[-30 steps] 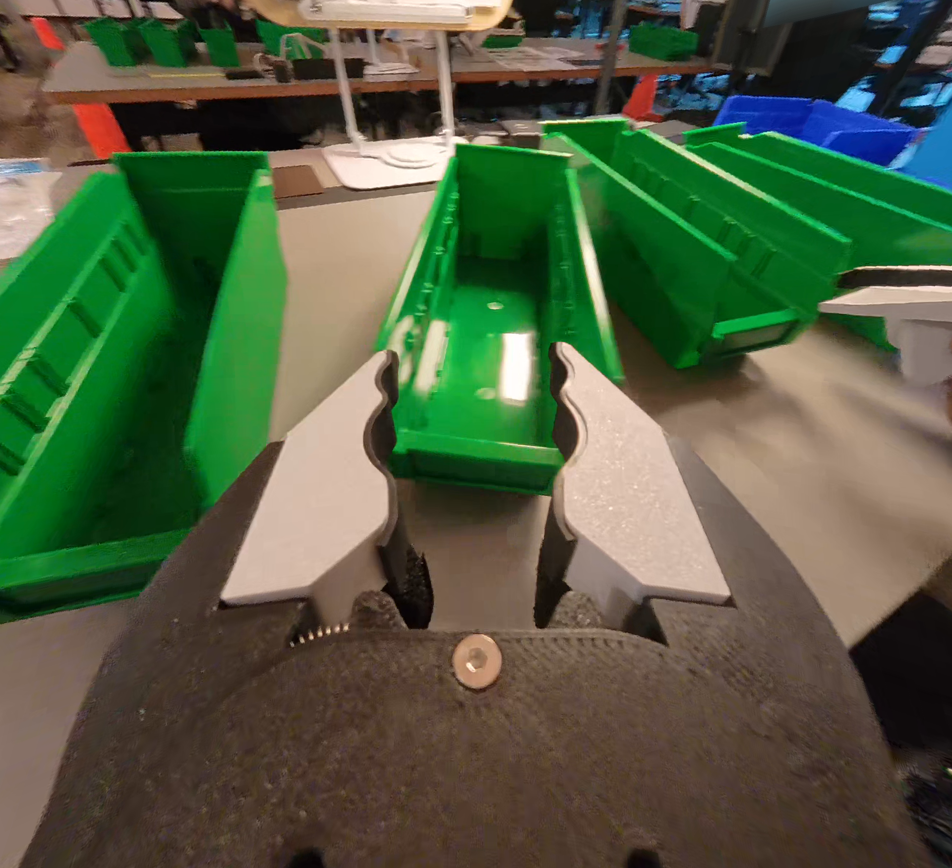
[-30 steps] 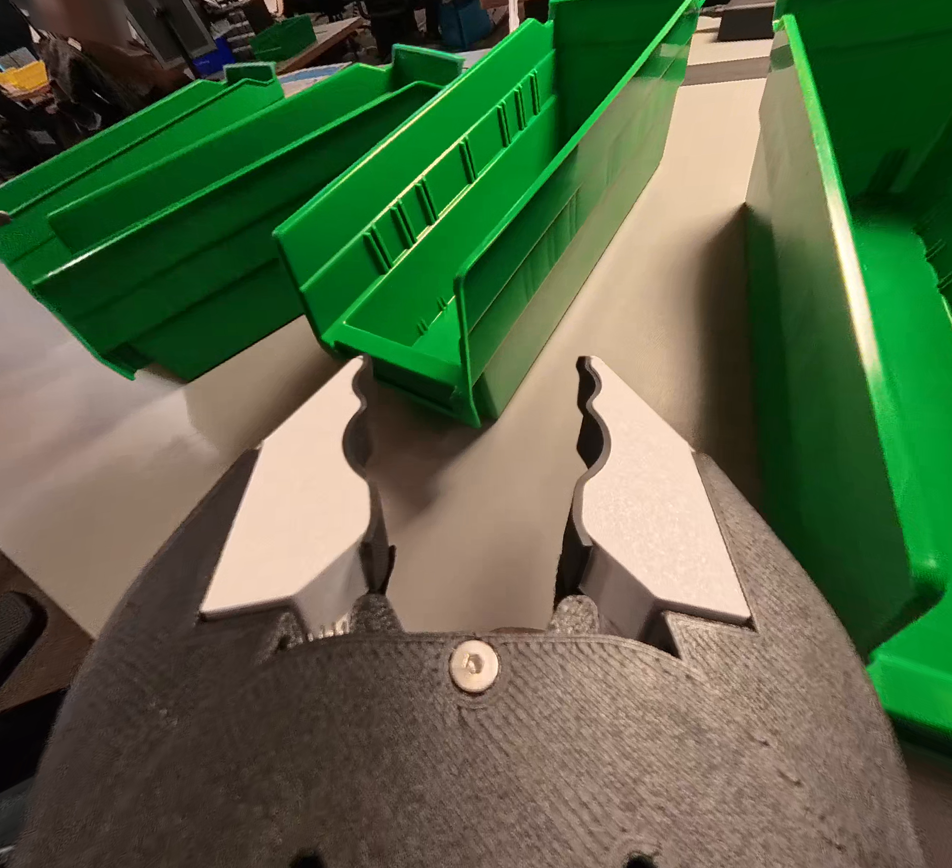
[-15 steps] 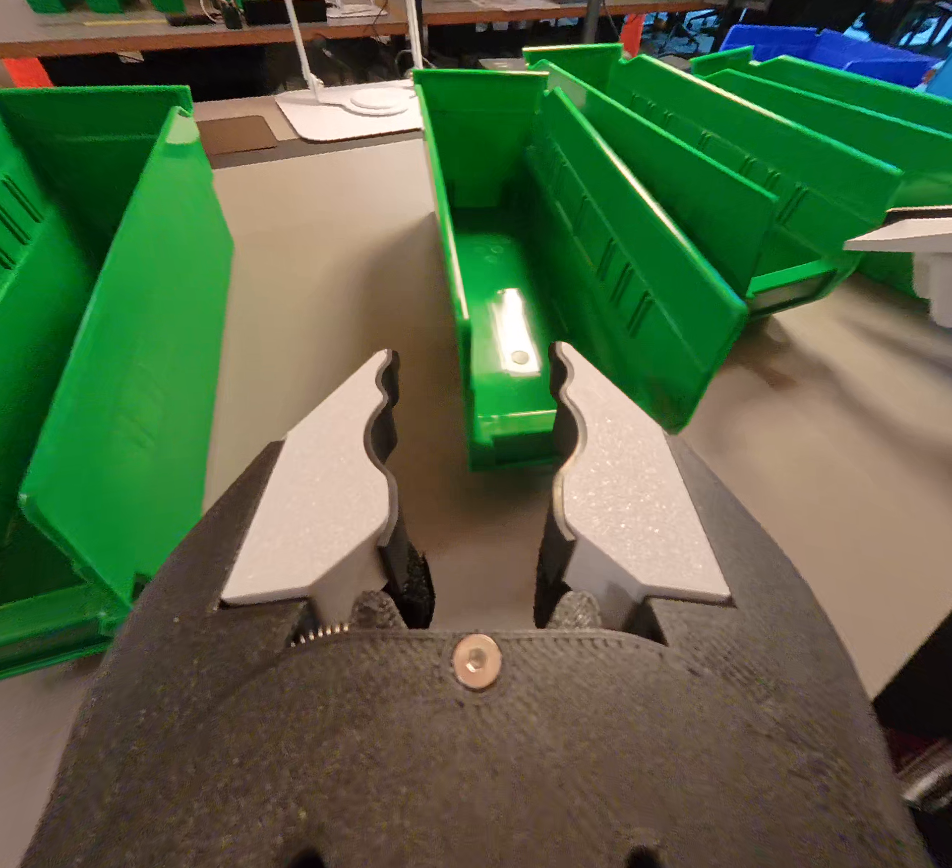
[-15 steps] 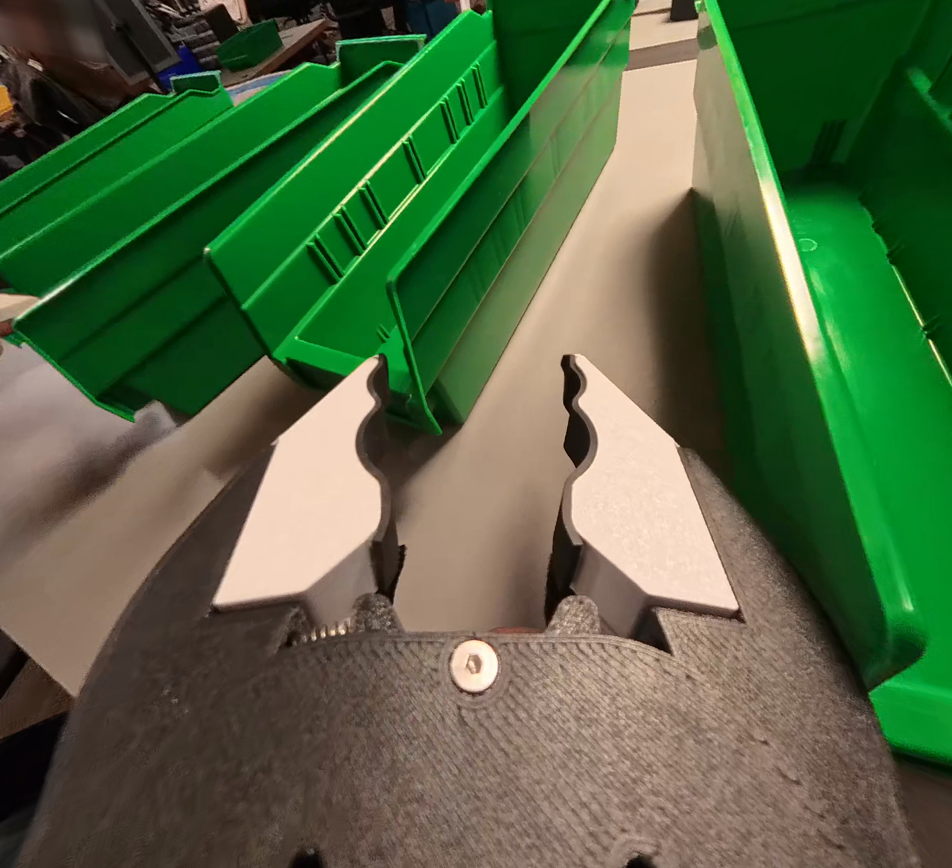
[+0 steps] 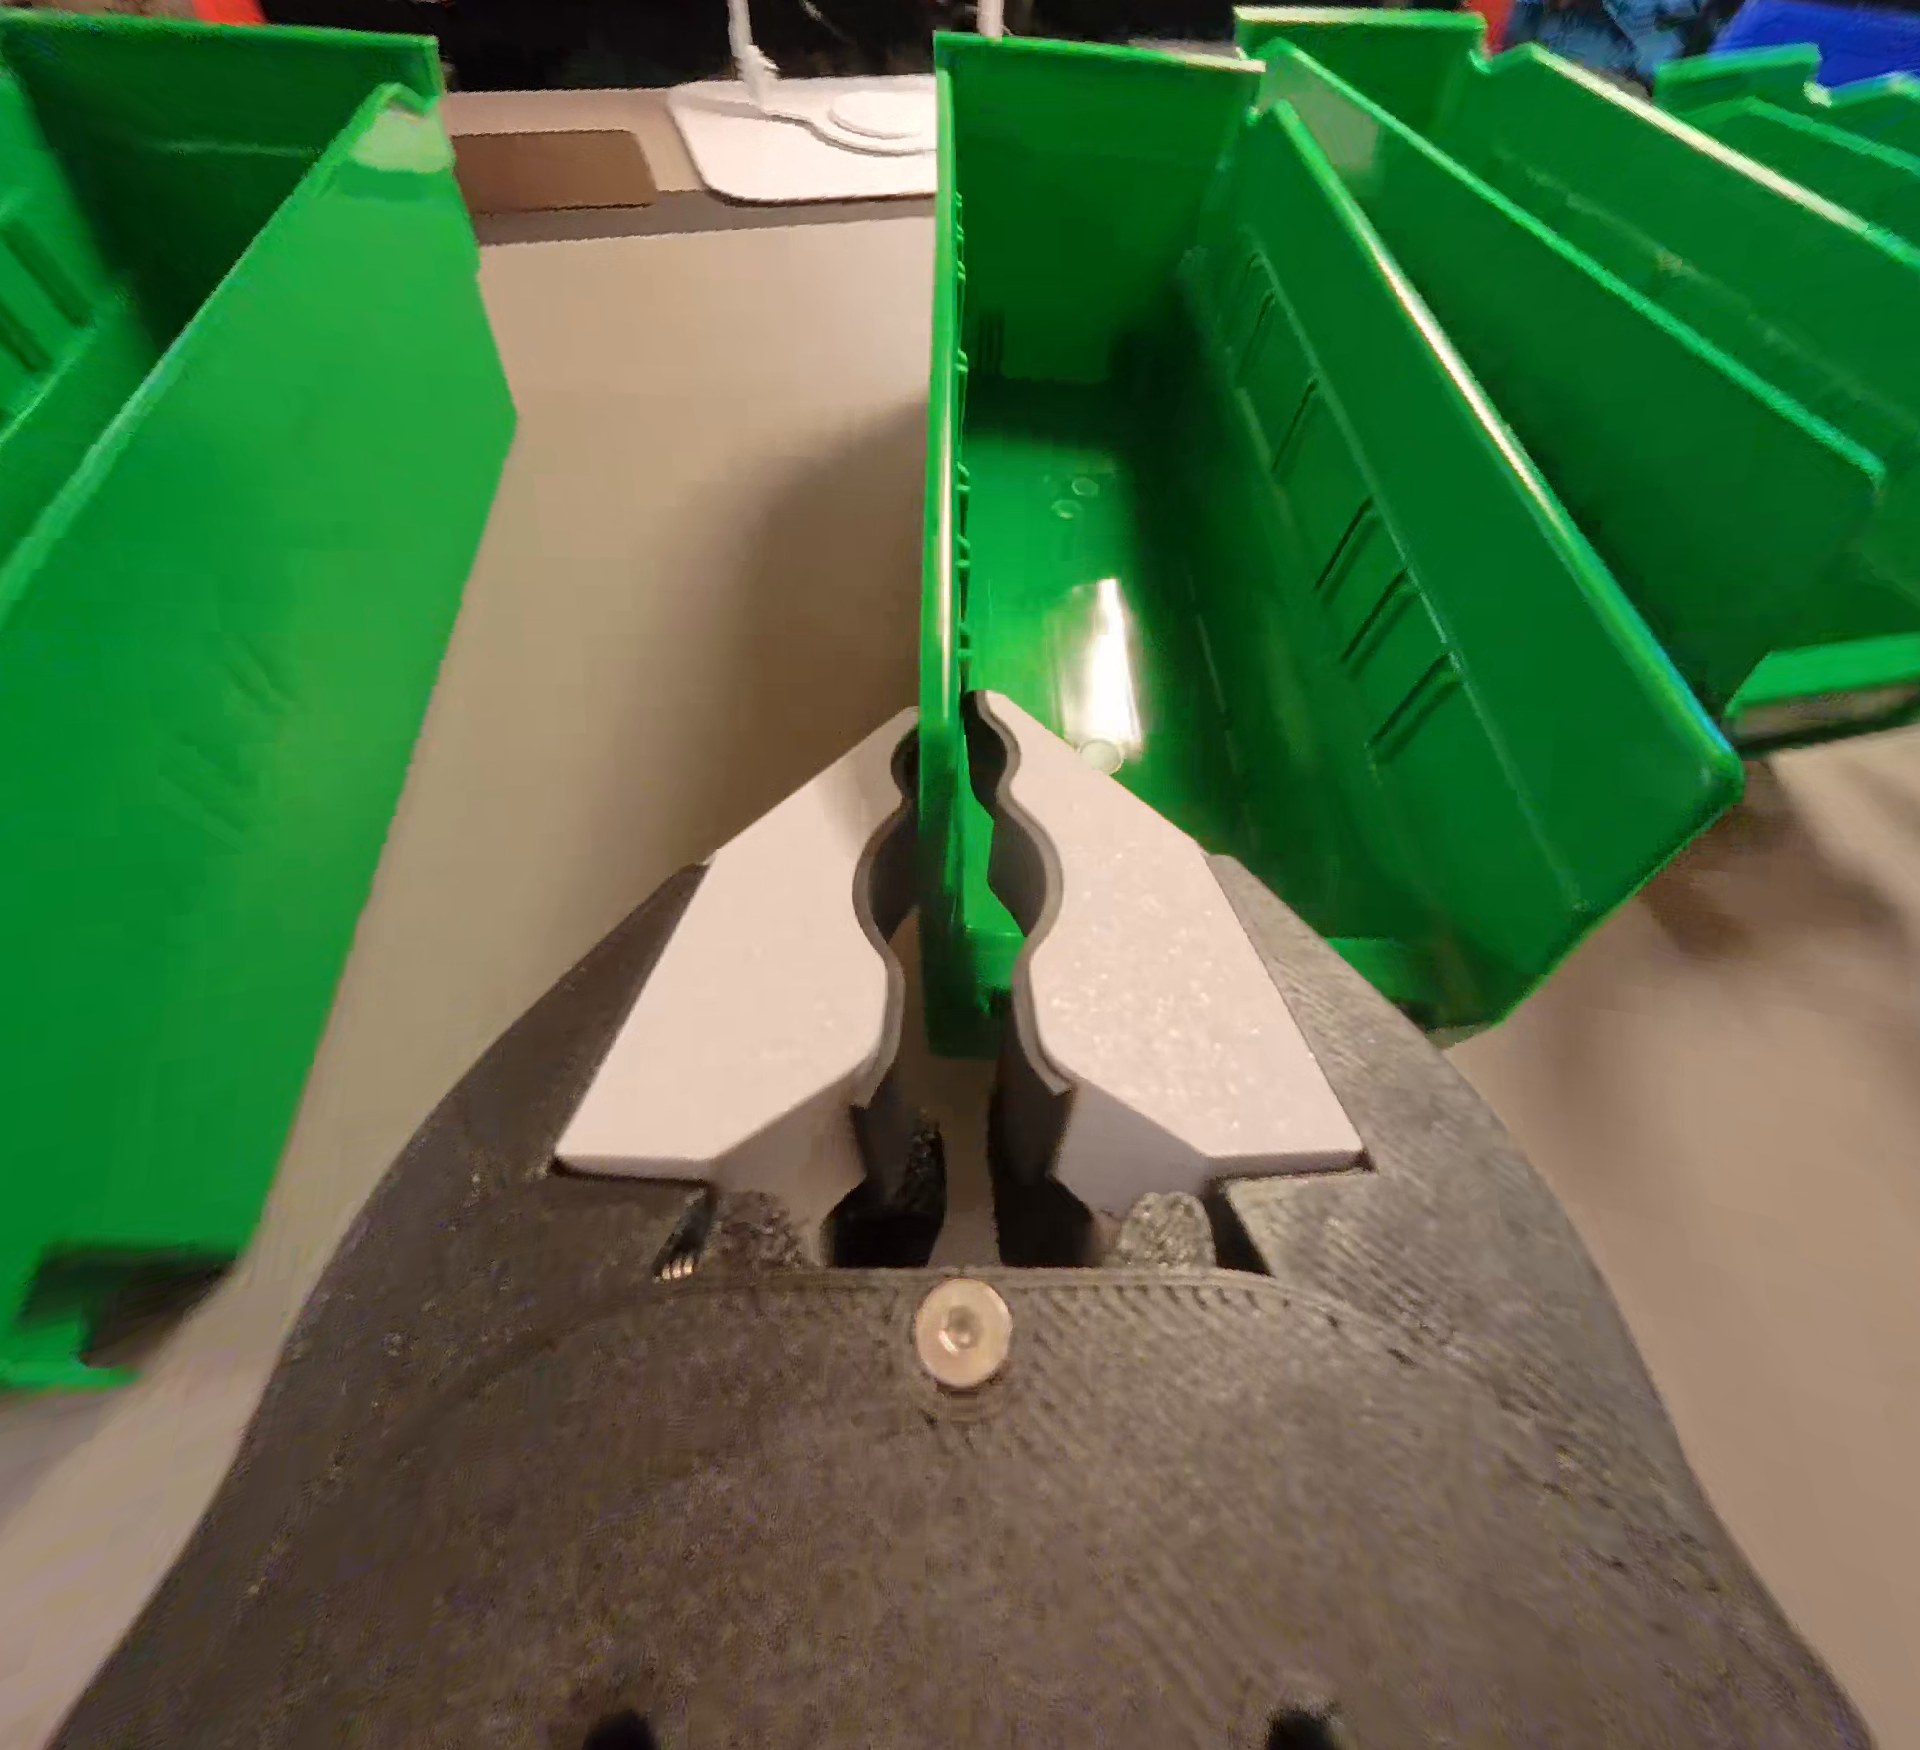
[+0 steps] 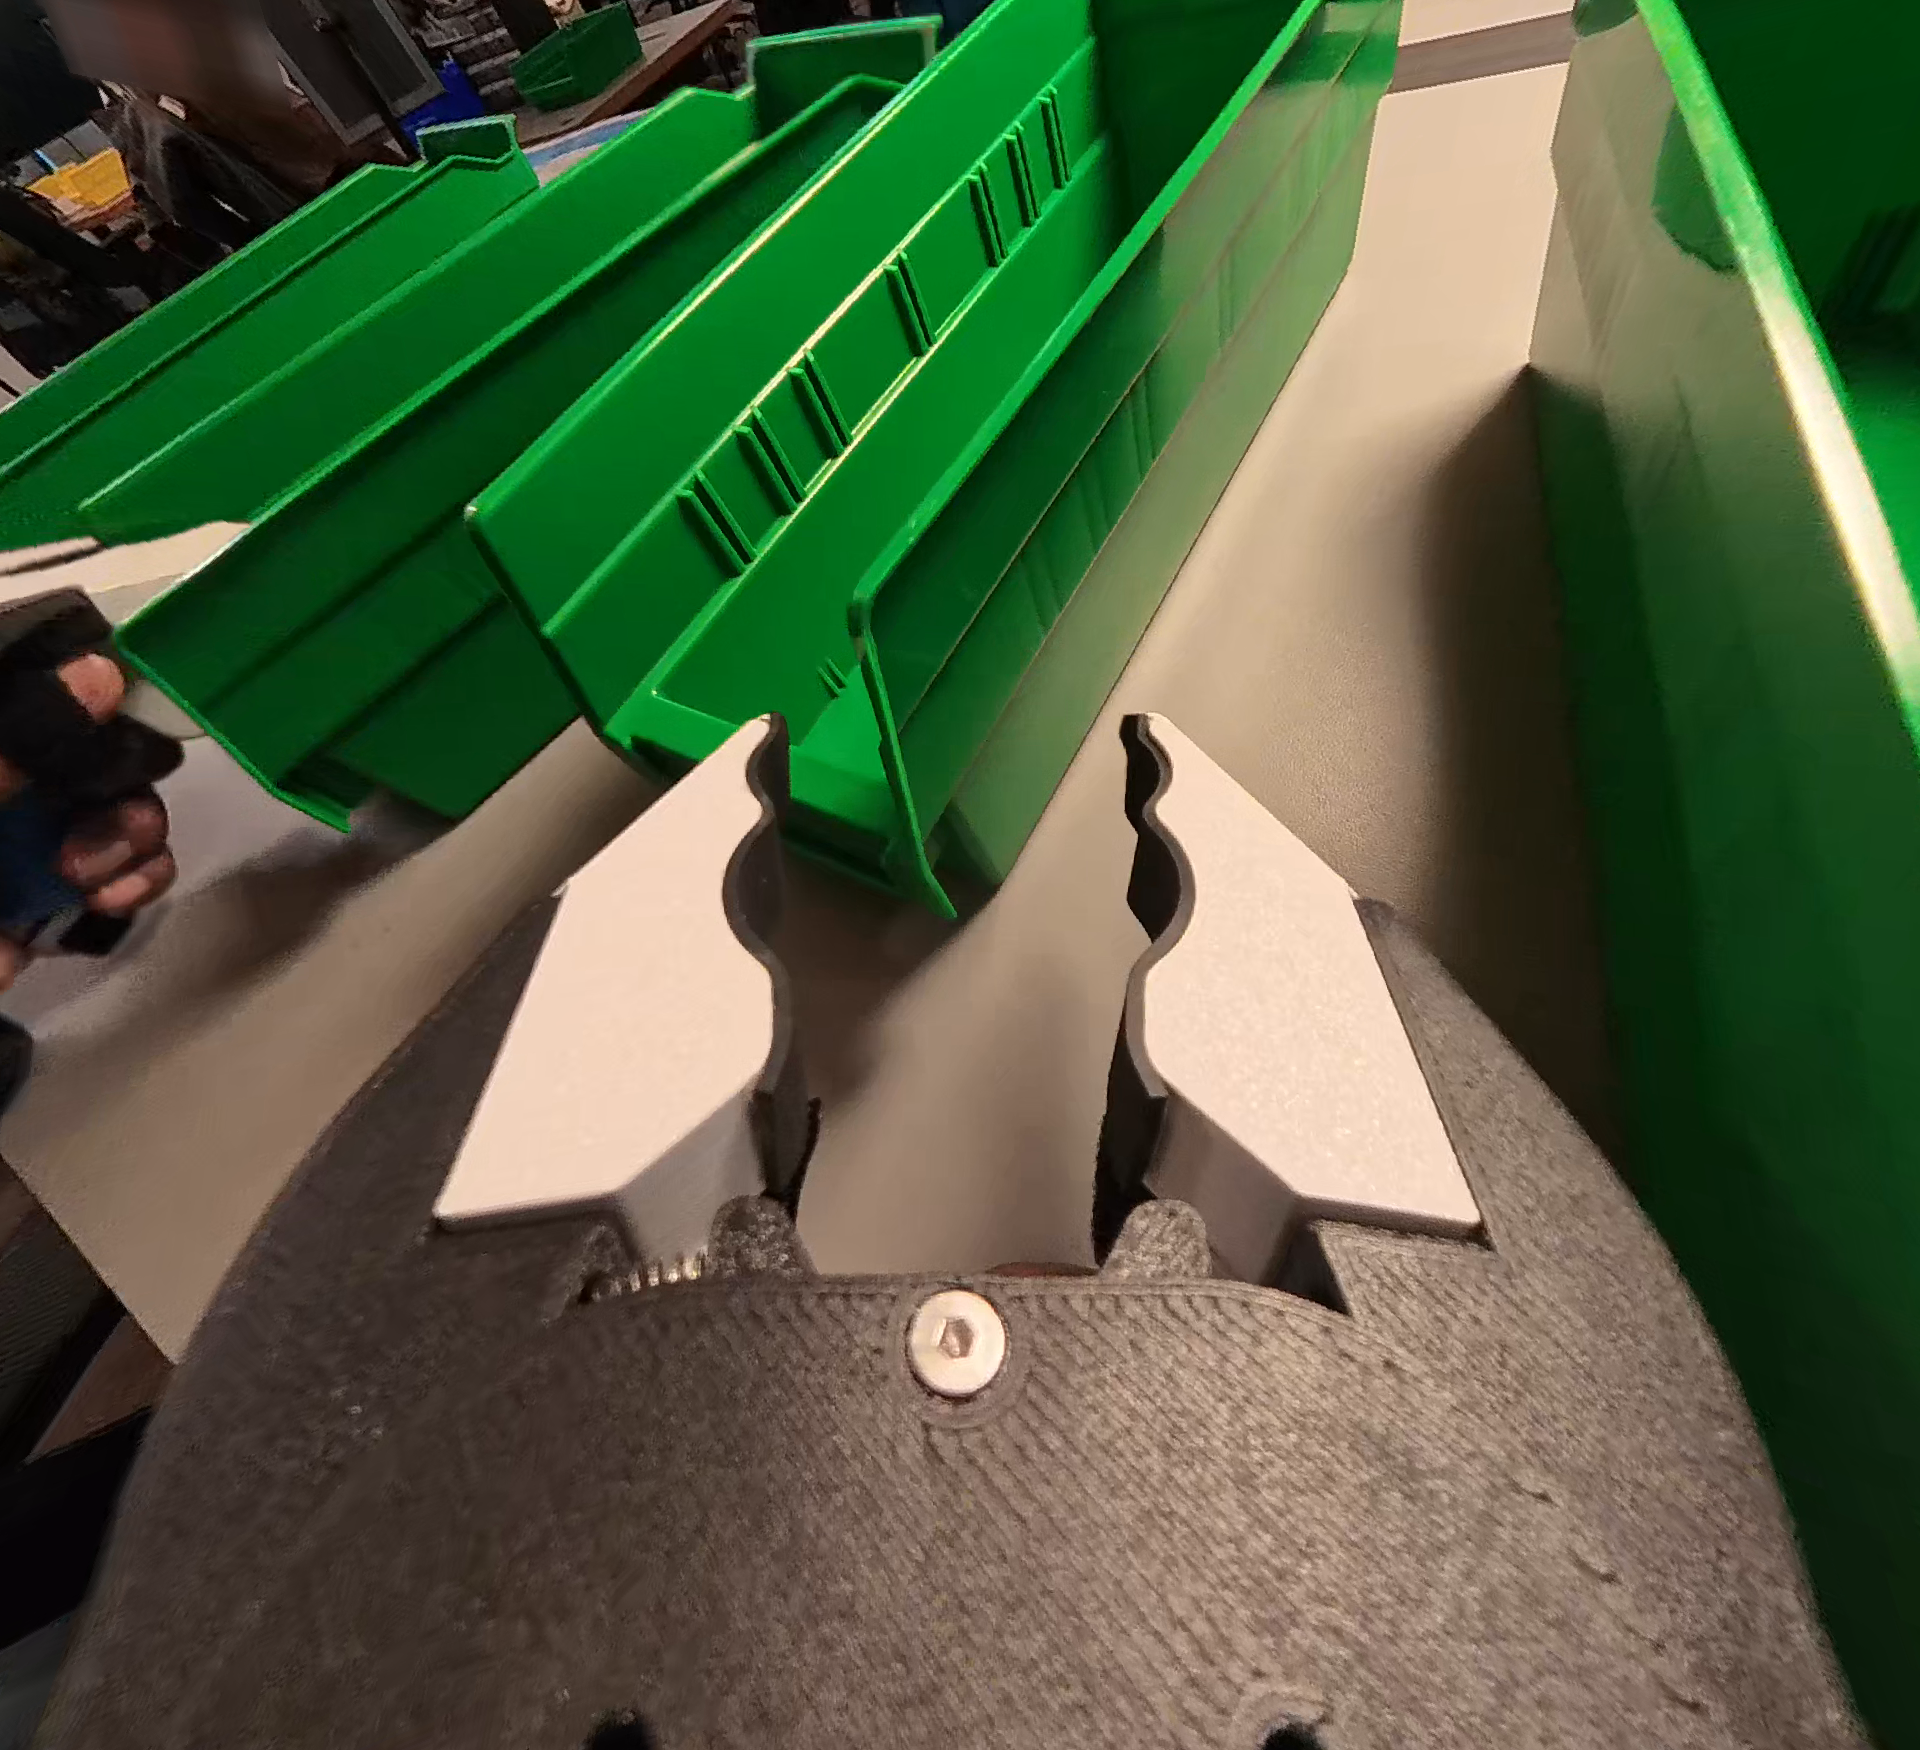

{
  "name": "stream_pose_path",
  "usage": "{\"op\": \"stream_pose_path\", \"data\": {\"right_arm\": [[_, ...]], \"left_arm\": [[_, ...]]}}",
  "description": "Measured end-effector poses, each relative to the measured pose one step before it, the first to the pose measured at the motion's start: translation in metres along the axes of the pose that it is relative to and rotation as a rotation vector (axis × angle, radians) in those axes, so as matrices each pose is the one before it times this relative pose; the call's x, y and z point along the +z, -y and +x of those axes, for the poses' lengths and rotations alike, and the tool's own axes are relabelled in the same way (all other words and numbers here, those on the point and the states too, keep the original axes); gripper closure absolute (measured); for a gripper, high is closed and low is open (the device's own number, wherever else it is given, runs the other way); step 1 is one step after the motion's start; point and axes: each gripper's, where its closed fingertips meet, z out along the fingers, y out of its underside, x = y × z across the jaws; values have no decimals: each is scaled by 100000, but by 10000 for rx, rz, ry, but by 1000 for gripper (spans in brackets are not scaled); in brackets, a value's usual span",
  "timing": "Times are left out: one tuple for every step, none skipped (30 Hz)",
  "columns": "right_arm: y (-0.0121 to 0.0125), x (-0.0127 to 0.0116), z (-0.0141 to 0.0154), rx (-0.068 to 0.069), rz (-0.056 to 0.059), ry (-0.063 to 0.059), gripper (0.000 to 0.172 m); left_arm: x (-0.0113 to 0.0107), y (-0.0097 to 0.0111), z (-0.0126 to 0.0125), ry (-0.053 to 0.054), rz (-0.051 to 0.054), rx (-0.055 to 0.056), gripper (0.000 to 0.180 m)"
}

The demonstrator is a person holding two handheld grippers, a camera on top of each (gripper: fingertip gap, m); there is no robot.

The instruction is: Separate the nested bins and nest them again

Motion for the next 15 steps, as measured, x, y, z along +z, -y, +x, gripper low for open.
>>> {"op": "stream_pose_path", "data": {"right_arm": [[-52,-7,76,73,-17,12,106],[60,-43,37,48,42,38,106],[48,-39,89,4,23,-8,107],[-8,-11,63,-14,-25,10,108],[-32,31,87,11,-41,3,108],[-11,49,41,30,-36,40,109],[18,87,15,25,-22,55,110],[24,93,-14,-7,-26,62,114],[44,113,-70,-27,-23,81,119],[46,112,-100,-28,-24,89,127],[32,111,-89,-29,-37,83,135],[47,104,-56,-34,-21,62,142],[62,102,-109,-65,-12,83,147],[43,103,75,-63,-34,-40,148],[68,124,98,-84,-27,-53,148]], "left_arm": [[-148,-54,49,329,171,-193,178],[-142,-32,-32,342,125,-171,177],[-66,17,-30,251,96,-281,177],[11,34,-10,164,76,-279,177],[92,31,26,98,33,-158,177],[125,53,5,83,27,-153,177],[146,85,-43,101,56,-238,177],[166,59,28,55,42,-187,176],[165,41,120,6,24,-94,176],[153,35,126,-2,16,-66,176],[140,40,55,10,8,-48,176],[97,80,-68,45,39,-69,177],[56,108,-161,63,51,-78,177],[47,82,-156,41,35,-76,177],[27,33,-115,6,16,-77,176]]}}
